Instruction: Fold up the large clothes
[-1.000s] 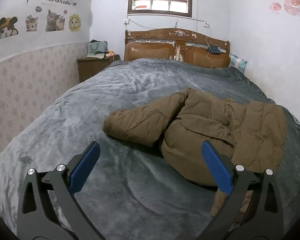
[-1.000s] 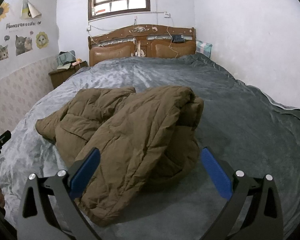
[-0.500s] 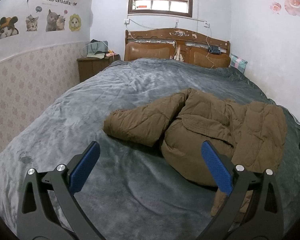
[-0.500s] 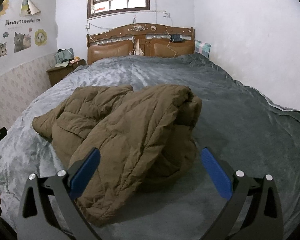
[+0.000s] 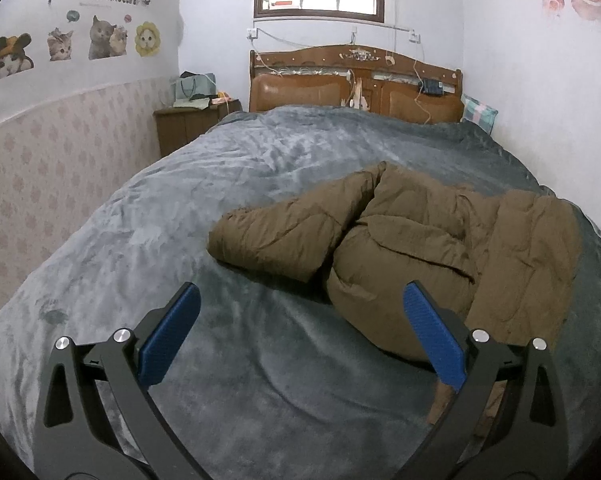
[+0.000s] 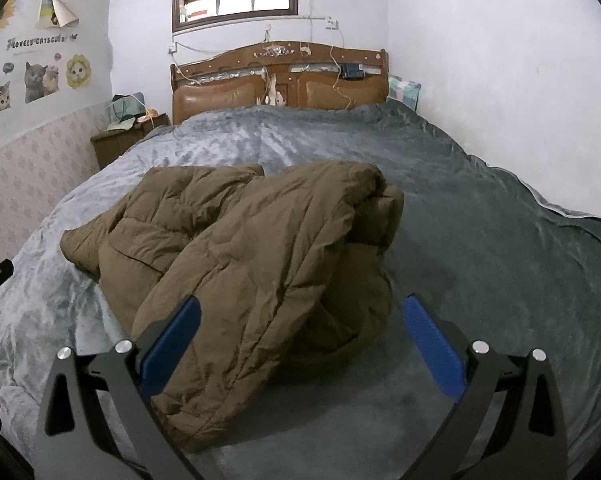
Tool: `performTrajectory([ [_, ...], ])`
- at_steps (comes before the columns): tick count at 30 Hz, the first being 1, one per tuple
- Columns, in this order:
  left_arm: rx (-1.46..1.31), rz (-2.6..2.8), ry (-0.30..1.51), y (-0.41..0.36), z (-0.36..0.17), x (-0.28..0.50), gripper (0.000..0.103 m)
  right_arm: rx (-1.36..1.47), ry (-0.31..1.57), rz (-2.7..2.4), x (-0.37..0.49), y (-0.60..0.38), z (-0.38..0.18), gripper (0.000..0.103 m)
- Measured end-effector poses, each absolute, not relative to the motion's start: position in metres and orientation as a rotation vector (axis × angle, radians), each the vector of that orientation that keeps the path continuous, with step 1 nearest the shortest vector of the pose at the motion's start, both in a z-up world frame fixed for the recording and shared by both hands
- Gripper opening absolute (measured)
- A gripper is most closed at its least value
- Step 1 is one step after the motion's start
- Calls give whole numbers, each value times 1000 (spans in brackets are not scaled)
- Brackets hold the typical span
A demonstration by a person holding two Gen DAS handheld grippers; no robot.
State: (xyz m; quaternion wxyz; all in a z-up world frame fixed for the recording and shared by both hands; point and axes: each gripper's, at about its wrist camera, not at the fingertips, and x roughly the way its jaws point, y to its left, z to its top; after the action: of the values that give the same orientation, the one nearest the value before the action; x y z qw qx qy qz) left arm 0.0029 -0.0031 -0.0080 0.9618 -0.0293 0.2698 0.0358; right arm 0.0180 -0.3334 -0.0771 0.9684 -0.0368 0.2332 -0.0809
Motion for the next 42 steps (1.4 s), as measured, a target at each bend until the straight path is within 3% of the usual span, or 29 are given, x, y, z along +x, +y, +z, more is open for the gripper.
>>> performTrajectory([
  [42, -65, 88, 569, 6, -11, 6, 100, -68, 583, -189, 47, -338, -107, 101],
])
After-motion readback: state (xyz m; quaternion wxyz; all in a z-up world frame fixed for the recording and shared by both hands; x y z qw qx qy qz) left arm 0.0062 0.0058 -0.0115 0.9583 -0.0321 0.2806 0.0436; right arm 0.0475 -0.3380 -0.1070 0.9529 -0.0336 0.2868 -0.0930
